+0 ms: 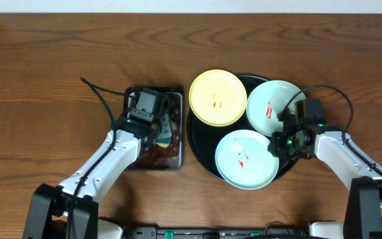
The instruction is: Clean dirty plates on tray and stack at the side
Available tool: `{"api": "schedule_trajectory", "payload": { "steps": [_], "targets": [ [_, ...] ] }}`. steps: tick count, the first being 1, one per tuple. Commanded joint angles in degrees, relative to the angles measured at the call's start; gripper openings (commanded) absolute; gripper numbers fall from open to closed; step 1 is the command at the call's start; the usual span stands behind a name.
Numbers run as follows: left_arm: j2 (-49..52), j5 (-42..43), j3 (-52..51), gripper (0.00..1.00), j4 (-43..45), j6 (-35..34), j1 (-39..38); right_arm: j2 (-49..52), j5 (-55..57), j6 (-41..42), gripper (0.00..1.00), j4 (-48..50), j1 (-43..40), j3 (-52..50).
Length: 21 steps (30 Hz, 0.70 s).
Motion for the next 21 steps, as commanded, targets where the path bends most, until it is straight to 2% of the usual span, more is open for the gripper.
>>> {"api": "schedule_trajectory", "payload": {
  "steps": [1, 3, 8, 12, 18, 21],
  "targets": [
    [-0.66, 0.59, -0.37, 0.07, 2.54, -0.50, 1.73, 0.46, -1.11, 0.07, 0.09, 0.28, 0.26, 0.66],
    [-1.42, 4.39, -0.37, 0.07, 5.14, 0.04, 3.26, 0.46, -1.16, 0.09, 0.01, 0.83, 0.26, 0.66],
    [-2.40, 14.84, -0.37, 0.07, 11.37, 0.13, 8.22, 0.46, -0.92, 0.07, 0.01, 2.19, 0.28, 0.66],
    [-2.40, 22.67, -0.39, 0.07, 10.58, 1.16, 12.57, 0.46, -0.92, 0.07, 0.01, 2.16, 0.28, 0.66],
    [-2.47, 37.46, -0.37, 0.07, 10.91, 11.89, 17.97, 0.46, -0.52, 0.04, 0.01, 2.84, 0.28, 0.66],
    [-2.58, 38.95, -0.37, 0.07, 11.21, 14.03, 19.45, 0.46, -0.52, 0.04, 0.01, 3.13, 0.28, 0.66]
  ]
}}
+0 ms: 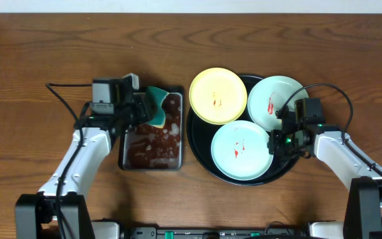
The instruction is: Clean dirty plates on tray and stack at the side
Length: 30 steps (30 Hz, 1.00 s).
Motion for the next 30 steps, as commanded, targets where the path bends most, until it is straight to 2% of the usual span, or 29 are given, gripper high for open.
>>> {"api": "schedule_trajectory", "payload": {
  "steps": [1, 5, 7, 18, 30],
  "targets": [
    [-1.51, 7.93, -0.26, 0.07, 1.16, 6.49, 1.66, 0.46, 1.03, 0.42, 0.01, 0.63, 0.15, 0.66],
    [-3.39, 15.41, -0.26, 0.07, 3.39, 12.00, 2.51, 0.46, 1.05, 0.39, 0.01, 0.68, 0.15, 0.66],
    [-5.07, 15.85, -0.26, 0.07, 3.26, 13.25, 3.13, 0.46, 1.05, 0.39, 0.01, 0.79, 0.15, 0.66],
    [-13.20, 15.87, -0.28, 0.07, -0.37, 12.22, 5.22, 0.46, 1.09, 0.39, 0.01, 0.85, 0.15, 0.66],
    [-13.49, 15.85, -0.28, 0.07, -1.70, 10.80, 5.20, 0.46, 1.07, 0.42, 0.01, 1.07, 0.15, 0.66]
  ]
}}
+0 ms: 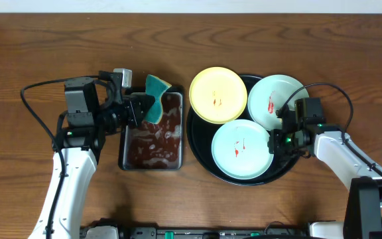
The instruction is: Clean dirty plates on tray and stack at the side
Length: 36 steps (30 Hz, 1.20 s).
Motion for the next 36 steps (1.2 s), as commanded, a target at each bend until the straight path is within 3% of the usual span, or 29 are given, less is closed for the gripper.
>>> {"api": "schedule_trajectory", "payload": {
  "steps": [1, 24, 26, 29, 36],
  "targets": [
    [-0.63, 1.62, -0.28, 0.07, 0.04, -0.52, 0.20, 0.46, 0.63, 0.42, 0.01, 0.50, 0.15, 0.66],
    [-0.57, 1.31, -0.28, 0.07, -1.03, -0.52, 0.20, 0.46, 0.63, 0.42, 0.01, 0.52, 0.15, 0.66],
    [-0.42, -1.79, -0.28, 0.07, -2.43, -0.59, -0.22, 0.46, 0.61, 0.42, 0.01, 0.57, 0.15, 0.66],
    [0.46, -12.87, -0.28, 0.07, -5.57, -2.56, -2.78, 0.46, 0.61, 0.42, 0.01, 0.52, 0.15, 0.66],
    [6.43, -34.86, -0.28, 0.07, -7.65, -2.82, -15.28, 0.46, 0.63, 0.42, 0.01, 0.63, 0.15, 0.66]
  ]
}}
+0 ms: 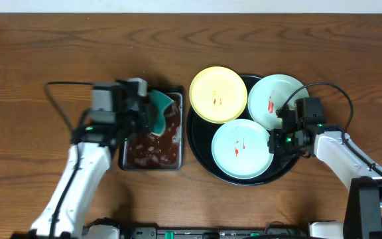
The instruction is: Clean dirty plates on tray and stack at the side
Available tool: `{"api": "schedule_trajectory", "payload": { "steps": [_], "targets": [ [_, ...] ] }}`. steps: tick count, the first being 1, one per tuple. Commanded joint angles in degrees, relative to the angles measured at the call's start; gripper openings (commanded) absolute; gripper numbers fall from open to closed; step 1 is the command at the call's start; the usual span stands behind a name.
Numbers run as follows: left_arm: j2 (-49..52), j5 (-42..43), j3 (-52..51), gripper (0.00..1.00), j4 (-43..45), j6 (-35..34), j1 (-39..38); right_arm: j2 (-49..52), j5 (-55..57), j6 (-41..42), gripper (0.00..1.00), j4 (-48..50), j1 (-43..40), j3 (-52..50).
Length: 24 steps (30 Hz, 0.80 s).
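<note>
Three plates with red smears lie on the round black tray: a yellow plate at the back left, a pale green plate at the back right and a light blue plate in front. My right gripper is shut on the blue plate's right rim. My left gripper is shut on a teal sponge with a yellow underside, held over the back of the dark rectangular basin.
The basin holds brown soapy water and stands just left of the tray. Bare wooden table lies left of the basin and behind the tray. Cables trail from both wrists.
My left arm has shifted right, carrying the sponge from the basin's back left corner to over its back middle. The right gripper and the plates are unmoved.
At first my left gripper was down in the basin on the sponge, and my right gripper gripped the blue plate's rim. Then the sponge was lifted to the basin's back edge and the blue plate sat further left. The sponge stayed raised, now over the basin.
</note>
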Motion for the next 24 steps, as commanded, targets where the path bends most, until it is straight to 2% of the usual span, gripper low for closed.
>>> {"api": "schedule_trajectory", "payload": {
  "steps": [1, 3, 5, 6, 11, 24],
  "targets": [
    [4.07, -17.22, -0.28, 0.07, -0.11, -1.64, -6.73, 0.46, 0.57, 0.42, 0.01, 0.31, 0.15, 0.66],
    [7.15, -23.96, -0.28, 0.07, -0.09, -4.11, -10.32, 0.46, 0.57, 0.42, 0.01, 0.26, 0.15, 0.66],
    [9.57, -27.23, -0.28, 0.07, 0.11, -6.82, -12.09, 0.46, 0.57, 0.42, 0.01, 0.22, 0.15, 0.66],
    [12.00, -27.21, -0.28, 0.07, 0.61, -9.90, -13.29, 0.46, 0.59, 0.42, 0.01, 0.24, 0.15, 0.66],
    [15.74, -26.77, -0.28, 0.07, 2.10, -11.32, -16.65, 0.46, 0.59, 0.42, 0.01, 0.20, 0.15, 0.66],
    [12.68, -24.02, -0.20, 0.07, 3.98, -12.76, -19.39, 0.46, 0.76, 0.42, 0.01, 0.17, 0.15, 0.66]
  ]
}}
